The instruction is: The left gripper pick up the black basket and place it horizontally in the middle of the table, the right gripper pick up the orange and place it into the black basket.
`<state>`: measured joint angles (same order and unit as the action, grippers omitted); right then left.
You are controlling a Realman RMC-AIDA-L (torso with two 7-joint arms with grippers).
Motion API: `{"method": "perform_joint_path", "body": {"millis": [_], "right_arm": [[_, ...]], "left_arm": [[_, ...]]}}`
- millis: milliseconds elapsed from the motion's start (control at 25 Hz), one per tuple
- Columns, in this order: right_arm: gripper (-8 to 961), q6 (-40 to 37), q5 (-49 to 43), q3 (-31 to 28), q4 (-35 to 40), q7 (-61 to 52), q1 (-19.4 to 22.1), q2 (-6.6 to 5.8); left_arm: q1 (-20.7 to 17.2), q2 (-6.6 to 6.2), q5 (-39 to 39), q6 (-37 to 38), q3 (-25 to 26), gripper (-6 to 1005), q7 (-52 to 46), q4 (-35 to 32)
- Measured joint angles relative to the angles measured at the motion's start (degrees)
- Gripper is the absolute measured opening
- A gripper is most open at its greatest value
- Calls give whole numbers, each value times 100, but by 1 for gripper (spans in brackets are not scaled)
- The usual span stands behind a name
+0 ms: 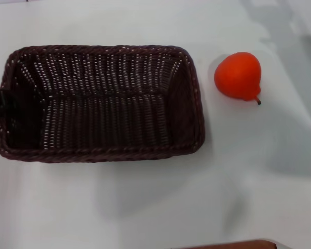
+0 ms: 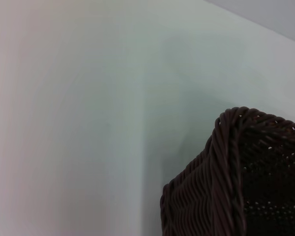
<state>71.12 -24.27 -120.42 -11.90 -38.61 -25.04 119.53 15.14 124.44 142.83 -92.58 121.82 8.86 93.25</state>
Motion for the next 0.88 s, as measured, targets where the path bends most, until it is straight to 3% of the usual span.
{"method": "perform_joint_path", "body": {"millis": [400,800,880], "right_arm": [[817,31,-20,26,8,-55,53,2],[816,453,-29,379,43,-97,418,11],[816,546,-29,421,51,-150,503,22]], "left_arm": [[-85,-18,-119,375,-408,227,-81,-213],[-175,-44,-573,433,230,259,166,-314],[-165,-50,-593,332,386,319,287,-355]]}}
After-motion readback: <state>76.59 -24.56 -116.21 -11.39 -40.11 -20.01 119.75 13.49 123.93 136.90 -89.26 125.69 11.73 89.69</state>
